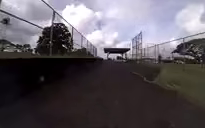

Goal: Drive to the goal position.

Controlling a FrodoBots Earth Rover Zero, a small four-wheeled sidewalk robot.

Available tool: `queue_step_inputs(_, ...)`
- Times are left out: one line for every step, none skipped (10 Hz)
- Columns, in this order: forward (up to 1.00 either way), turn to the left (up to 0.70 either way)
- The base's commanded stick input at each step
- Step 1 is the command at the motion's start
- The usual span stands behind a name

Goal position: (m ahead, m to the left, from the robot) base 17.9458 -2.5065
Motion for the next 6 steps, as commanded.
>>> queue_step_inputs(0.85,0.0)
queue_step_inputs(0.85,0.0)
queue_step_inputs(0.85,0.0)
queue_step_inputs(0.85,0.0)
queue_step_inputs(0.85,0.0)
queue_step_inputs(0.85,0.0)
